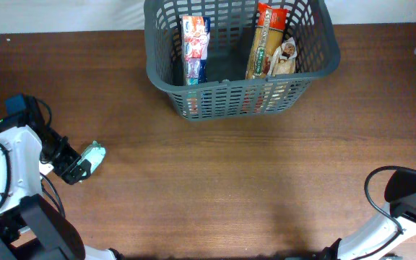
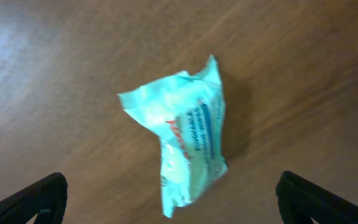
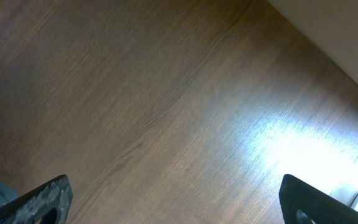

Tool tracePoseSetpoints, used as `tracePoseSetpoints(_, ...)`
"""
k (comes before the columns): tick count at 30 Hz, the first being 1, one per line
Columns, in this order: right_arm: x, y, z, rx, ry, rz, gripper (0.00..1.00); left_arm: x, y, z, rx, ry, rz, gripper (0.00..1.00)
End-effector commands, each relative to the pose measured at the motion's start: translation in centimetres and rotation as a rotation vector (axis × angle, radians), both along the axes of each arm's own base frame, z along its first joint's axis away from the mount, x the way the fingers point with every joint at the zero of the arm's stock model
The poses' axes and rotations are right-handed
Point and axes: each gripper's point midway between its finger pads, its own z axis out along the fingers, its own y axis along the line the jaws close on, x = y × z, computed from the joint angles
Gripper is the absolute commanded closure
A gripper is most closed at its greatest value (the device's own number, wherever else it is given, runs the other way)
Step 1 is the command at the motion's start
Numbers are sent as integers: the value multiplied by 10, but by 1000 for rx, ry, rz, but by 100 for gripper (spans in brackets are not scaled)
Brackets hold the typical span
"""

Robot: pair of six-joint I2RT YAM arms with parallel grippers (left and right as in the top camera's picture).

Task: Pack container
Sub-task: 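Release the tissues and move the left gripper toward the teal wet-wipe pouch, then lower the left gripper and close it on the teal wet-wipe pouch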

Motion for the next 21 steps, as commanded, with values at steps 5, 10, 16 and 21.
tracePoseSetpoints(5, -2, 1, 3, 0, -10, -9, 1, 14, -5, -22, -20, 14, -6, 1)
tracePoseSetpoints(10, -2, 1, 3, 0, -10, -9, 1, 22, -9, -39, -41, 60, -27, 1)
tracePoseSetpoints(16, -2, 1, 3, 0, -10, -9, 1, 30, -7, -49, -47, 90, -34, 1)
tracePoseSetpoints(21, -2, 1, 3, 0, -10, -9, 1, 23, 4, -52, 16, 135, -33, 1)
